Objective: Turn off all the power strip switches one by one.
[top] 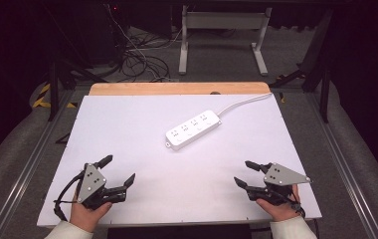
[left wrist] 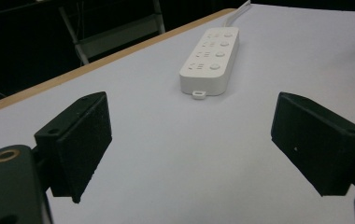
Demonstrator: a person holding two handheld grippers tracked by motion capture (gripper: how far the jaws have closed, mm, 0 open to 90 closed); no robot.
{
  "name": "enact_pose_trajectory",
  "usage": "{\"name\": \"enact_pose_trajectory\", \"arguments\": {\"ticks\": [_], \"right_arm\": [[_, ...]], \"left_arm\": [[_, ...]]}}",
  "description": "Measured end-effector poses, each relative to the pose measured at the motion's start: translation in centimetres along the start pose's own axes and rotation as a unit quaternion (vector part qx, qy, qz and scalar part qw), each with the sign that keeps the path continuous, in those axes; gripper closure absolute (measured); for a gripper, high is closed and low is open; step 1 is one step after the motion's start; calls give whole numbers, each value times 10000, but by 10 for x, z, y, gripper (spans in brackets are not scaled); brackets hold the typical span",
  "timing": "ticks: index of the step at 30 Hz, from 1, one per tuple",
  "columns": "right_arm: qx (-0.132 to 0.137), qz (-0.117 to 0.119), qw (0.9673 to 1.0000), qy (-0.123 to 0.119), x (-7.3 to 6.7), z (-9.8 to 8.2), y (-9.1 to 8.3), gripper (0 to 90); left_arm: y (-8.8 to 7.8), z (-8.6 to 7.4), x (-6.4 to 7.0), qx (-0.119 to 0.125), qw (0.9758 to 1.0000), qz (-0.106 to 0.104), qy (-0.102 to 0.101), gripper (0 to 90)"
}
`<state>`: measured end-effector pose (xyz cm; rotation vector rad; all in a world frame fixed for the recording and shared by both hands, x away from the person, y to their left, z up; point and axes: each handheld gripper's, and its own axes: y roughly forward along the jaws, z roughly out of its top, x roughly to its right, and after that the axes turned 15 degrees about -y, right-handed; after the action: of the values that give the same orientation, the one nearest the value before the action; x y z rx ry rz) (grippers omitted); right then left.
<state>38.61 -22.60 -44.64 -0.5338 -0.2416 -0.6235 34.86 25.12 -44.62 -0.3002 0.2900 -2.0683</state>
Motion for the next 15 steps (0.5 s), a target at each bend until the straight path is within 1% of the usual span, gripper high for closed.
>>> {"name": "enact_pose_trajectory", "arguments": {"ticks": [4, 5, 8, 11, 15], "right_arm": [[0, 7, 10000, -71, -1, 2, 0, 385], [6, 12, 10000, -76, -1, 2, 0, 385], [-12, 8, 9999, -108, -2, 2, 1, 384], [-18, -16, 9999, -131, -2, 3, 1, 381], [-10, -44, 9999, -130, -2, 4, 1, 359]], "left_arm": [[-1, 0, -1, -6, 10000, -13, -37, 129], [-1, 0, -1, -7, 10000, 10, -16, 129], [-2, 0, 1, 10, 9998, 97, 143, 129], [-3, -1, 1, 45, 9997, 137, 222, 128], [-5, 0, -2, 56, 9998, 123, 147, 128]]}}
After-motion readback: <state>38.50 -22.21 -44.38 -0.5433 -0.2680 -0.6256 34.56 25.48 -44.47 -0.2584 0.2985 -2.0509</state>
